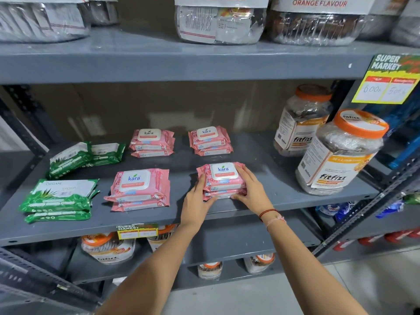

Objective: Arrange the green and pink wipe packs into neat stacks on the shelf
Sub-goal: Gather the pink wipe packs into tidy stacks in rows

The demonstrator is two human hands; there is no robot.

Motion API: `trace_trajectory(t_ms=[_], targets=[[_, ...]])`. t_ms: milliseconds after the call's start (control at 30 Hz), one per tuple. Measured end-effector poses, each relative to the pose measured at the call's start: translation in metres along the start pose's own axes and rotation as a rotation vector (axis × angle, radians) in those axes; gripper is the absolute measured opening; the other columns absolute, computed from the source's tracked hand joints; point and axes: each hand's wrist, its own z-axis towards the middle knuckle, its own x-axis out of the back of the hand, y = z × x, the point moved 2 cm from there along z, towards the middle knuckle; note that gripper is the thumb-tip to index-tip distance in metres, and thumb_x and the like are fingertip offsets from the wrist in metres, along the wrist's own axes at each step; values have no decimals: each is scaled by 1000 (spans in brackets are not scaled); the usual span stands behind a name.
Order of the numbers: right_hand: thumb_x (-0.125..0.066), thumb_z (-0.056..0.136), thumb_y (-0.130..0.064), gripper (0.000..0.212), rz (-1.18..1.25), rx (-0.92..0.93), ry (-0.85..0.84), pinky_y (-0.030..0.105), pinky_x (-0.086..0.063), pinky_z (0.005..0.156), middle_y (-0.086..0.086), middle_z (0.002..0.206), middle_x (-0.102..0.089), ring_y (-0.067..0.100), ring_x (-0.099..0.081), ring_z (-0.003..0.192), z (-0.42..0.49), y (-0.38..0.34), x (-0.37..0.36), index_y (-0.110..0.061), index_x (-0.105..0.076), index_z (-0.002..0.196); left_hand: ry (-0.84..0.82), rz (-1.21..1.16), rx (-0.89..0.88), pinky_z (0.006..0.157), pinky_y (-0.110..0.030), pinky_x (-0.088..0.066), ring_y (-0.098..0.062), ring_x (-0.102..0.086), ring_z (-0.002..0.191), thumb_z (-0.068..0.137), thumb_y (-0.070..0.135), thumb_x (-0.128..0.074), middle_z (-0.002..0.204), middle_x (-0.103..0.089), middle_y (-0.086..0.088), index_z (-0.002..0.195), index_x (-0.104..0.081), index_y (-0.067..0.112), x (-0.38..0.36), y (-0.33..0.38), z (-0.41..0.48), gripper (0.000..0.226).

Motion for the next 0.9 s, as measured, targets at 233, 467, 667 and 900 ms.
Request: trace_trajectory(t_ms=[233, 467, 667, 900], targets=[[-82, 69, -22, 100, -93, -15, 82, 48, -29, 114, 8, 154, -25, 27, -28, 140, -5, -6, 0, -23, -19, 147, -73, 0, -37, 96, -42, -46, -25, -56, 114, 79, 23, -71, 132, -52, -12, 146, -9, 21, 15, 7, -8, 91], [-80, 69, -30, 86, 57, 215, 279, 39, -32, 110, 6, 144, -36, 23, -34, 134, -24, -79, -16, -24, -34, 141, 213, 20, -181, 104, -35, -37, -17, -43, 126, 84, 44, -59, 140, -44, -3, 138, -32, 29, 113, -23, -47, 63], [-78, 72, -33, 88, 74, 291, -11, 39, -26, 112, 6, 153, -23, 25, -23, 140, -14, -141, -79, -24, -30, 144, 396, 114, -94, 110, -35, -25, -14, -20, 137, 67, 41, -77, 148, -22, -6, 139, -30, 20, 176, -80, -58, 88], [-77, 74, -29, 97, 72, 149, -170, 39, -30, 111, 10, 156, -11, 30, -25, 141, -11, -143, -132, -21, -16, 148, 119, -27, 140, 104, -51, -38, -26, -42, 128, 64, 30, -83, 140, -45, -9, 145, -17, 20, 163, -112, -56, 105]])
